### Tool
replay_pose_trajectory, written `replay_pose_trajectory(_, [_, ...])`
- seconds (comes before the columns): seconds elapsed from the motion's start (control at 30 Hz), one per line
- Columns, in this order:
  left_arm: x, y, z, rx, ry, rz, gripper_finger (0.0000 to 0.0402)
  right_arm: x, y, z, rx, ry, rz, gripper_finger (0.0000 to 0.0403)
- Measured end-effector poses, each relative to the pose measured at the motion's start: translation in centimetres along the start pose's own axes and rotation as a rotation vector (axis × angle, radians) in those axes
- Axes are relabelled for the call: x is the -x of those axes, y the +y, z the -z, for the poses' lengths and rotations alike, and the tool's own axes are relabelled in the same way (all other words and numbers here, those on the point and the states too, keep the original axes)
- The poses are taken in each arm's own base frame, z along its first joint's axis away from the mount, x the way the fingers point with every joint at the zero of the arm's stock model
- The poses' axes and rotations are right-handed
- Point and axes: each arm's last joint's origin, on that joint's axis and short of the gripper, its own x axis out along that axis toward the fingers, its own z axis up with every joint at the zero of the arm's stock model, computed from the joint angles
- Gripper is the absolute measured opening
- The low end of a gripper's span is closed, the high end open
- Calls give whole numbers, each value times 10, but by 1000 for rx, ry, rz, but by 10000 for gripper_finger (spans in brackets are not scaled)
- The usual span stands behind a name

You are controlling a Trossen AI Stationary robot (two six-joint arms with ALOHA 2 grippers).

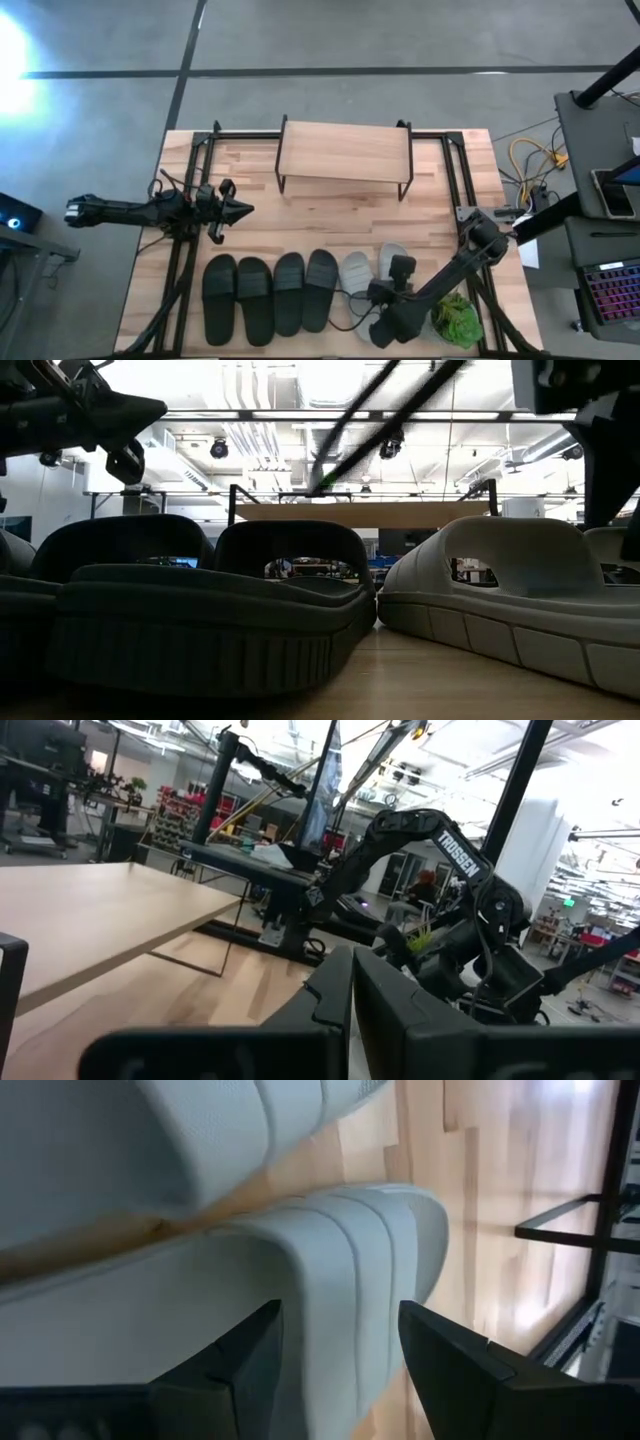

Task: Pick and place slides into the shelf
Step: Put the right gray slide under the shelf

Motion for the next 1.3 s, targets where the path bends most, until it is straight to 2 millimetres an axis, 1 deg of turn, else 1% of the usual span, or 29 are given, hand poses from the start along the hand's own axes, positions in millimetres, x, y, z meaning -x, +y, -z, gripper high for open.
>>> replay_pose_trajectory(0.17, [0, 0, 0, 0, 3, -2, 0, -13, 3, 4, 21, 32, 48, 192])
replay_pose_trajectory(0.23, [0, 0, 1, 0, 5, -2, 0, -18, 2, 5, -1, 45, 63, 191])
replay_pose_trajectory(0.33, [0, 0, 1, -1, 6, -8, 0, -27, -2, 5, -46, 87, 78, 172])
replay_pose_trajectory(0.4, [-1, 0, 1, -1, 8, -9, 0, -32, -5, 4, -73, 98, 90, 142])
replay_pose_trajectory(0.57, [0, 1, 0, 0, -4, -40, 0, -42, -10, 3, -102, 105, 101, 34])
replay_pose_trajectory(0.6, [0, 2, 0, 0, -9, -52, 0, -42, -11, 2, -105, 96, 99, 22])
replay_pose_trajectory(0.73, [0, 3, 0, 0, -22, -92, 0, -41, -15, 2, -100, 73, 126, 15])
replay_pose_trajectory(0.8, [0, 3, 0, 0, -23, -101, 0, -36, -22, 1, -85, 48, 168, 15])
replay_pose_trajectory(0.87, [0, 3, 0, 1, -24, -102, 0, -24, -32, 1, -82, 17, 185, 14])
replay_pose_trajectory(0.97, [0, 3, 0, 1, -23, -102, 0, -4, -50, 0, -93, -68, 150, 14])
replay_pose_trajectory(1.07, [0, 3, 0, 2, -24, -104, 0, 8, -71, -1, -132, -137, 138, 14])
replay_pose_trajectory(1.1, [0, 3, 0, 2, -25, -106, 0, 8, -79, -1, -141, -144, 139, 14])
replay_pose_trajectory(1.17, [0, 4, 0, 1, -29, -119, 0, 1, -90, -5, -141, -146, 139, 14])
replay_pose_trajectory(1.3, [0, 5, 0, 0, -39, -154, 0, -26, -100, -17, -86, -159, 112, 13])
